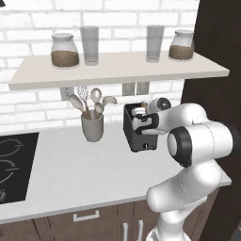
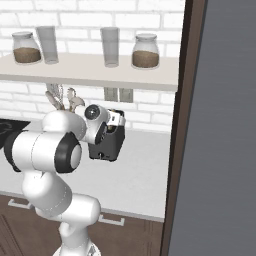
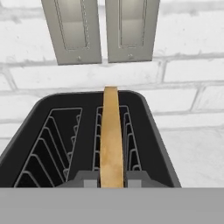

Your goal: Start the toaster. Once the lever pops up, take the bread to the plate on the dining counter.

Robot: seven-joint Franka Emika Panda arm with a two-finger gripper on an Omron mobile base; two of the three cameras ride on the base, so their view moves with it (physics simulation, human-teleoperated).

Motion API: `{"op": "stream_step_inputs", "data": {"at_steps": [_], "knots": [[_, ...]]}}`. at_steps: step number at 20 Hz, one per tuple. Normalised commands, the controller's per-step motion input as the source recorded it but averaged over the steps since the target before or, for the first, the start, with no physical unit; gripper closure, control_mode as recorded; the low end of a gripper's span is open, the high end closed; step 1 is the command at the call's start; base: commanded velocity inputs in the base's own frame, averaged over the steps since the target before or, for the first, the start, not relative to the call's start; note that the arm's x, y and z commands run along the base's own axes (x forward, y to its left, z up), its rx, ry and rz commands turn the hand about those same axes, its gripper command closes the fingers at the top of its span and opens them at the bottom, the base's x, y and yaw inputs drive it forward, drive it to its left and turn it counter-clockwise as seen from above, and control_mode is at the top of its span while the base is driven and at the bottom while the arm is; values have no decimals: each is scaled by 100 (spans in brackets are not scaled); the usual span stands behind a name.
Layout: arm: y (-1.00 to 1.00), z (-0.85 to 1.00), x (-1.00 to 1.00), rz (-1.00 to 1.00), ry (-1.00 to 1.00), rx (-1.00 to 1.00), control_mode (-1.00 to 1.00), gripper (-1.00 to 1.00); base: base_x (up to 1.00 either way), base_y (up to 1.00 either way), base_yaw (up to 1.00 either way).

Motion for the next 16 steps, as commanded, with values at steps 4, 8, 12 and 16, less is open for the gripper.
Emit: {"op": "stream_step_inputs", "data": {"at_steps": [4,8,12,16], "knots": [[0,17,-4,0,-13,0,-100,100,0,0,0],[0,27,-11,0,-14,0,-100,100,0,0,0],[0,37,-18,0,-12,0,-100,100,0,0,0],[0,48,-13,0,-6,0,-100,100,0,0,0]]}}
